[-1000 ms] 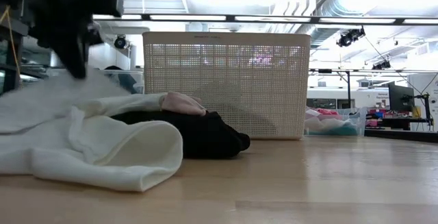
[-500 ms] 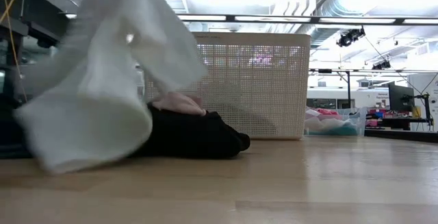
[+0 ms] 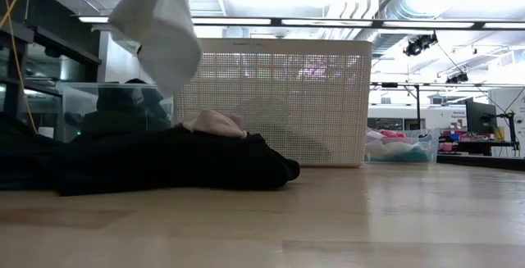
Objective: Pick & Place Cloths
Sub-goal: Put the white boxers into the left transparent bin
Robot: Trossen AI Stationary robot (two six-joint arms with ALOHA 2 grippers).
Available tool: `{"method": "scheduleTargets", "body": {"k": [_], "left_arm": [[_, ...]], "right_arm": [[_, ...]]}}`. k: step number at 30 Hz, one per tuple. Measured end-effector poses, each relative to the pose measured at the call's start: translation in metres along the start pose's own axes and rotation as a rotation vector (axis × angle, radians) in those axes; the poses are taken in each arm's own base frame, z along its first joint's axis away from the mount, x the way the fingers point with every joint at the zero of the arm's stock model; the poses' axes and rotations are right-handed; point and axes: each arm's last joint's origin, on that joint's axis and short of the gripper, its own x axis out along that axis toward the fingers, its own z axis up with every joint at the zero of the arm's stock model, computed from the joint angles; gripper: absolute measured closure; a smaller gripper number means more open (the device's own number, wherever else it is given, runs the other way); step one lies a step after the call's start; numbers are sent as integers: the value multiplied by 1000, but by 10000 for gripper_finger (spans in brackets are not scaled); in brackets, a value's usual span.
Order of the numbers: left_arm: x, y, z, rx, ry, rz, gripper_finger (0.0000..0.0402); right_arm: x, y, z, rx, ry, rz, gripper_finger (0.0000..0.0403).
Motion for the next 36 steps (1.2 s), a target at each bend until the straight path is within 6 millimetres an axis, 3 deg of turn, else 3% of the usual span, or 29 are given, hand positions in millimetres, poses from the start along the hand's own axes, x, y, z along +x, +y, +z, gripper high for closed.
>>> {"method": "scheduleTargets", "body": {"k": [13, 20, 28, 36], "left_arm": [[-17, 25, 7, 18, -179, 571, 402], [-31, 45, 3, -22, -215, 731, 401], [-22, 72, 2, -13, -84, 896, 401], [1, 92, 0, 42, 65, 935, 401]], "right_arm": [[3, -3, 4, 49, -5, -10, 124], [7, -8, 9, 84, -11, -20, 124], [10, -13, 14, 114, -20, -31, 124], [13, -16, 18, 141, -30, -36, 124]]}}
